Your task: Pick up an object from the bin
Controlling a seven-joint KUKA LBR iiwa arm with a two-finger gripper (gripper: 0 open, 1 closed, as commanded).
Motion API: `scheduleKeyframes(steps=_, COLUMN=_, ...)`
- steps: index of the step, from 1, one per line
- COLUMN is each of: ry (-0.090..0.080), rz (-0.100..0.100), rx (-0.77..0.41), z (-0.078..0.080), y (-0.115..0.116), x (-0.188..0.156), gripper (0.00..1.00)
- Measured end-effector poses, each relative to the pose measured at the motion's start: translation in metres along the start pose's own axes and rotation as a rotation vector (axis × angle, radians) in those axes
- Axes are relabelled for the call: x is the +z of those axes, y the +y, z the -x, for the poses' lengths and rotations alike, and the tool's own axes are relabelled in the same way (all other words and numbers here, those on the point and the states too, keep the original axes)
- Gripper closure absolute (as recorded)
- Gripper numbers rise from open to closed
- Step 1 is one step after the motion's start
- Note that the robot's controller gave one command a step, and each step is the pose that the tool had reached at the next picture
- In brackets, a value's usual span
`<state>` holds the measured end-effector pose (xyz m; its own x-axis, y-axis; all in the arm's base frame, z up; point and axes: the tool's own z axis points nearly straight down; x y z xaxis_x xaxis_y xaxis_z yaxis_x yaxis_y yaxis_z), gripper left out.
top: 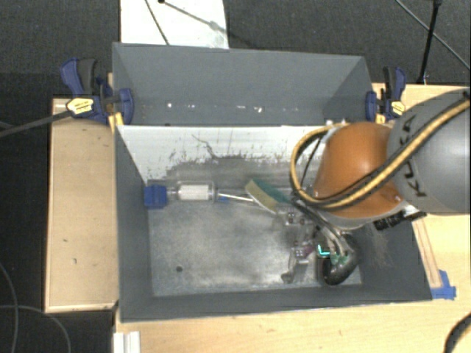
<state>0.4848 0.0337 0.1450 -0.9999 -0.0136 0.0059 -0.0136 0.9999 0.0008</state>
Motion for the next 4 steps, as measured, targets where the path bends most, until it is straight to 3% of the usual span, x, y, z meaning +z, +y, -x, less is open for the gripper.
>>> scheduleKeyframes(steps=1, ry=-0.010, rz=-0.003, rx=-0.154, z=0.043, y=-0.067, x=0.032, gripper=0.00)
scheduleKeyframes(steps=2, ry=-0.013, rz=-0.001, rx=-0.199, z=0.039, y=-0.094, x=0.073, gripper=0.00)
scheduleKeyframes(steps=3, ry=-0.014, rz=-0.003, rx=-0.198, z=0.041, y=-0.094, x=0.067, gripper=1.00)
scheduleKeyframes(steps=4, ry=-0.010, rz=-0.005, rx=-0.864, z=0.015, y=-0.101, x=-0.020, gripper=1.00)
